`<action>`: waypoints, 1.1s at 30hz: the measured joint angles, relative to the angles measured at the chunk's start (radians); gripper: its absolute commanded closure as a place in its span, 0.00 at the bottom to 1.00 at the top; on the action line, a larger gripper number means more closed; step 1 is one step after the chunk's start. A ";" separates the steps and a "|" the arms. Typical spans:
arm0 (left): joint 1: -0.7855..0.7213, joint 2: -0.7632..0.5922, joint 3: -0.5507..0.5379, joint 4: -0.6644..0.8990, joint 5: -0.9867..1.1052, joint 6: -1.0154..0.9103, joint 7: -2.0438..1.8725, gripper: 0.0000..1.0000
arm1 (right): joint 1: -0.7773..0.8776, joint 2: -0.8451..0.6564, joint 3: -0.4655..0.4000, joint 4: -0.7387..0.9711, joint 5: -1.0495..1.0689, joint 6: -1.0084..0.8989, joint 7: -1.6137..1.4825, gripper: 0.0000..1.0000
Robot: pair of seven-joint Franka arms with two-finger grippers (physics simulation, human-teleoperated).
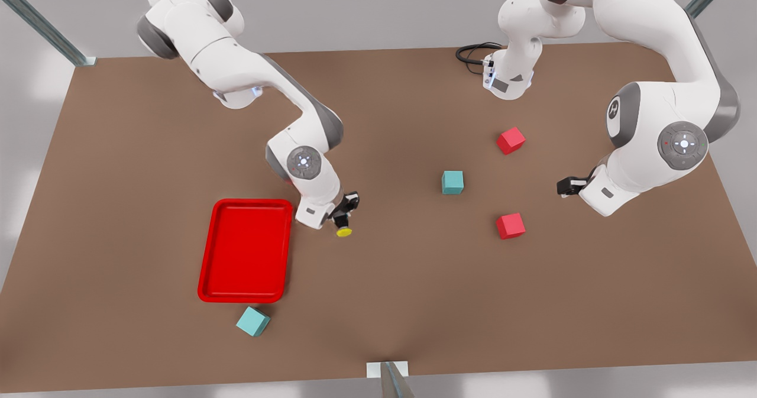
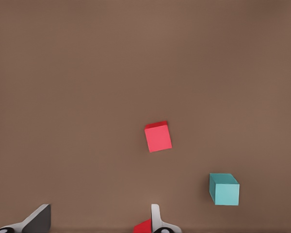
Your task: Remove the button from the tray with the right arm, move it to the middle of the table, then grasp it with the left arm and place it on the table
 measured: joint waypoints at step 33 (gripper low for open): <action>-0.001 0.008 0.000 0.000 0.000 0.004 -0.004 0.00 | 0.398 0.591 -0.203 0.662 0.126 -0.153 0.528 0.00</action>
